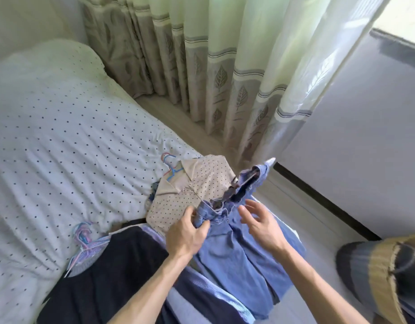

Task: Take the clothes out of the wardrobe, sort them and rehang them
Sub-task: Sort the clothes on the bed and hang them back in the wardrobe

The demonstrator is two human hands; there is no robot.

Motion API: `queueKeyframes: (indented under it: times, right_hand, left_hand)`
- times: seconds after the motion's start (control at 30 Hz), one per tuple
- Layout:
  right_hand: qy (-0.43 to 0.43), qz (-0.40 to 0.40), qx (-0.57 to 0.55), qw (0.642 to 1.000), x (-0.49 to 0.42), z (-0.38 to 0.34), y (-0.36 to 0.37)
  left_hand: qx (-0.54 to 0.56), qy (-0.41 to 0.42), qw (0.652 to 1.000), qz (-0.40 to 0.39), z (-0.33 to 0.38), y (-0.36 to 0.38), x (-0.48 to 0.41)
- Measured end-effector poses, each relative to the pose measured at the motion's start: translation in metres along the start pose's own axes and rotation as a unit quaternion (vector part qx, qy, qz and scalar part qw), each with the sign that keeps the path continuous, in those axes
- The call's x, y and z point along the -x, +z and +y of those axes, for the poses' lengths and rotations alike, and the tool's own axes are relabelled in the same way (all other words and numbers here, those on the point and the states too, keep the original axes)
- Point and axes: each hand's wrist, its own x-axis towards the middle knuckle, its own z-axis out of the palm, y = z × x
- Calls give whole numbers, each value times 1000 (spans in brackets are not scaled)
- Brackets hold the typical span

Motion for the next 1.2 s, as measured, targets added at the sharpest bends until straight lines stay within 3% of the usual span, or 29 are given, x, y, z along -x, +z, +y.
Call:
queueKeyframes:
  times: [0.17,0.3,0.43,0.5,0.73,0.83,0.9,1.07,1.2]
  right_hand:
    - [-42,117,-145,982,72,2,-35]
    - [-62,198,-245,947,154,38,-72]
    - [-66,287,-254,921,241,72,-114]
    - [-58,318,-253,912,286,92,-131]
    - [-10,358,-231,905,434,167,-161]
    - [18,371,-226,900,487,193,-172]
    - [29,384,-238,892,522,207,-182]
    - [76,457,-267,845,600,238,-201]
    - [161,606,-184,757,665,257,-193]
  left_hand:
    - [-74,160,981,-80,44,-6,77]
    - [-65,225,946,-225,89,-9,116]
    - [-77,259,863,-427,144,5,163]
    - [-109,272,824,-485,175,16,196]
    - [-95,427,715,-545,282,60,370]
    - [-115,463,644,-598,305,76,453]
    - [-99,464,616,-629,312,87,498]
    - [-84,503,600,-616,324,120,581]
    - [-48,488,585,-646,328,145,636]
